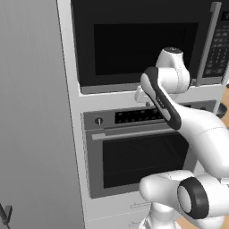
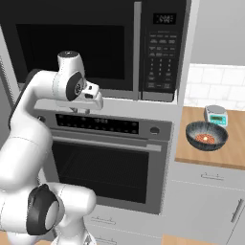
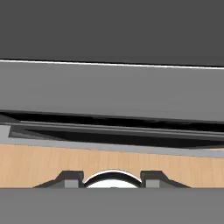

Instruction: Open the microwave, place the bowl with waffle inside the microwave, then close the microwave door and turn it on.

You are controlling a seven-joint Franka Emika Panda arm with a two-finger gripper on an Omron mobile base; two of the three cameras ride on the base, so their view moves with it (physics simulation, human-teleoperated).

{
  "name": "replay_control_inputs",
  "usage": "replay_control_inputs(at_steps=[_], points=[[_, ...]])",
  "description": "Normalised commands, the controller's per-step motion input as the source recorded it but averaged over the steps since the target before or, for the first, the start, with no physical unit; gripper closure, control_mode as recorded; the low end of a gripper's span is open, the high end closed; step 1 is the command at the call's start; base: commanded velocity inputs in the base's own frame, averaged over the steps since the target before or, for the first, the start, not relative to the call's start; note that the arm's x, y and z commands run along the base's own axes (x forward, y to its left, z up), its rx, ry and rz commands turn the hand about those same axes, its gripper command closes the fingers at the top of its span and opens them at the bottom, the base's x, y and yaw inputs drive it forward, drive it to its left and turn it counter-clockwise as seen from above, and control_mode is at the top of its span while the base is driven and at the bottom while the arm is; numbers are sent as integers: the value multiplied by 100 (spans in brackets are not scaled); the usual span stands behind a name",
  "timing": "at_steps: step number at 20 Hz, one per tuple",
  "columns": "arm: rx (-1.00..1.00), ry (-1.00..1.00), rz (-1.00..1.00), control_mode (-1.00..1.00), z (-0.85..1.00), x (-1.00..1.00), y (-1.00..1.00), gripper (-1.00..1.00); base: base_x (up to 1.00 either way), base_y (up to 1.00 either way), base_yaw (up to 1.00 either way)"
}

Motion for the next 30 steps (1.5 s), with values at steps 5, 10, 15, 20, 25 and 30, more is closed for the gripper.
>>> replay_control_inputs(at_steps=[5, 10, 15, 20, 25, 30], points=[[7, -9, 0, -100, 13, -18, -6, -100, 0, 0, 0], [6, -17, -3, -100, 29, -27, -44, -100, 0, 0, 0], [-1, -16, -10, -100, 21, -31, -56, -100, 0, 0, 0], [-2, -15, -12, -100, 15, -26, -60, -100, 0, 0, 0], [-1, -23, -5, -100, 20, -8, -60, -100, 0, 0, 0], [0, -19, -2, -100, 40, 0, -39, -100, 0, 0, 0]])
